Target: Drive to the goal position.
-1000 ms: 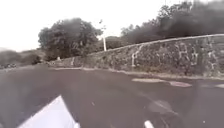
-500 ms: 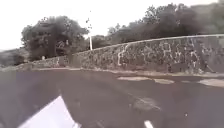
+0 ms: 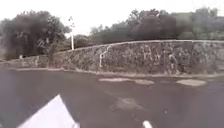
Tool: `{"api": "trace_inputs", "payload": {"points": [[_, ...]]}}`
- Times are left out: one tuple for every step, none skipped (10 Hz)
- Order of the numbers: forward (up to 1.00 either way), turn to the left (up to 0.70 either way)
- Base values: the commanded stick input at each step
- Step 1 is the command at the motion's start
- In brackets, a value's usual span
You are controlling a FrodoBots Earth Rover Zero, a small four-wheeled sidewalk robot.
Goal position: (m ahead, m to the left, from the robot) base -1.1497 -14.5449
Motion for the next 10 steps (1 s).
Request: {"api": "trace_inputs", "payload": {"points": [[0.00, -0.50], [0.00, -0.50], [0.00, -0.50], [0.00, -0.50], [0.00, -0.50], [0.00, -0.50], [0.00, -0.50], [0.00, -0.50], [0.00, -0.50], [0.00, -0.50]]}}
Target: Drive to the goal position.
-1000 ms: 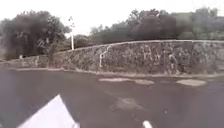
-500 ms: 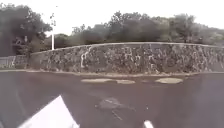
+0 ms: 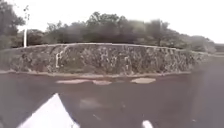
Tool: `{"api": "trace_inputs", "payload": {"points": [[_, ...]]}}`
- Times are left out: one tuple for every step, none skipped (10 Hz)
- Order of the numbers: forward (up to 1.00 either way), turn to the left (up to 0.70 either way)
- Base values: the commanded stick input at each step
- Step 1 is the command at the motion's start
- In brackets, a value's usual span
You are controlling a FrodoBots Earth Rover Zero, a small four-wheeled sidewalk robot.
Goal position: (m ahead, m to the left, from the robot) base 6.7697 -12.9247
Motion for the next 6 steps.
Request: {"api": "trace_inputs", "payload": {"points": [[0.00, -0.50], [0.00, -0.50], [0.00, -0.50], [0.00, -0.50], [0.00, -0.50], [0.00, -0.50]]}}
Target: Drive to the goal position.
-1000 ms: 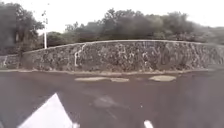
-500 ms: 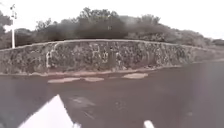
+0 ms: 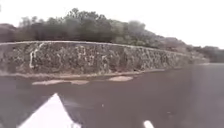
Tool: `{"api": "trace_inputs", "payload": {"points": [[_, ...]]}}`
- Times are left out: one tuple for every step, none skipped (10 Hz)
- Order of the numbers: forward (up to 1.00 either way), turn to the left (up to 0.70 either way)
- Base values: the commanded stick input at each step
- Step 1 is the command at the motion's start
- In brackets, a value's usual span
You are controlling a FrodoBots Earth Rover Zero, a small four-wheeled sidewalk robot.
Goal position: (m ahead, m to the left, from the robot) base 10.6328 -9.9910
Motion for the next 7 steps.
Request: {"api": "trace_inputs", "payload": {"points": [[0.00, -0.50], [0.00, -0.50], [0.00, -0.50], [0.00, -0.50], [0.00, -0.50], [0.00, -0.50], [0.00, -0.50]]}}
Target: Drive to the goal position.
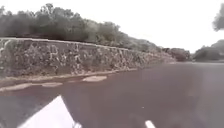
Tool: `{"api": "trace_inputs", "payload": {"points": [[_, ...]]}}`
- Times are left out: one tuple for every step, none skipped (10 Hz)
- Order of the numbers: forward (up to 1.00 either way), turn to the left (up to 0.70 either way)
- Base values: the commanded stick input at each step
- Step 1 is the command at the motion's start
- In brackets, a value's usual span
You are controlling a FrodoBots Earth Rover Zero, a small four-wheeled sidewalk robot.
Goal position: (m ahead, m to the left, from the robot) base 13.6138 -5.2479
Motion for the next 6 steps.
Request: {"api": "trace_inputs", "payload": {"points": [[0.00, -0.50], [0.00, -0.50], [0.00, -0.50], [0.00, -0.50], [0.00, -0.50], [0.00, -0.50]]}}
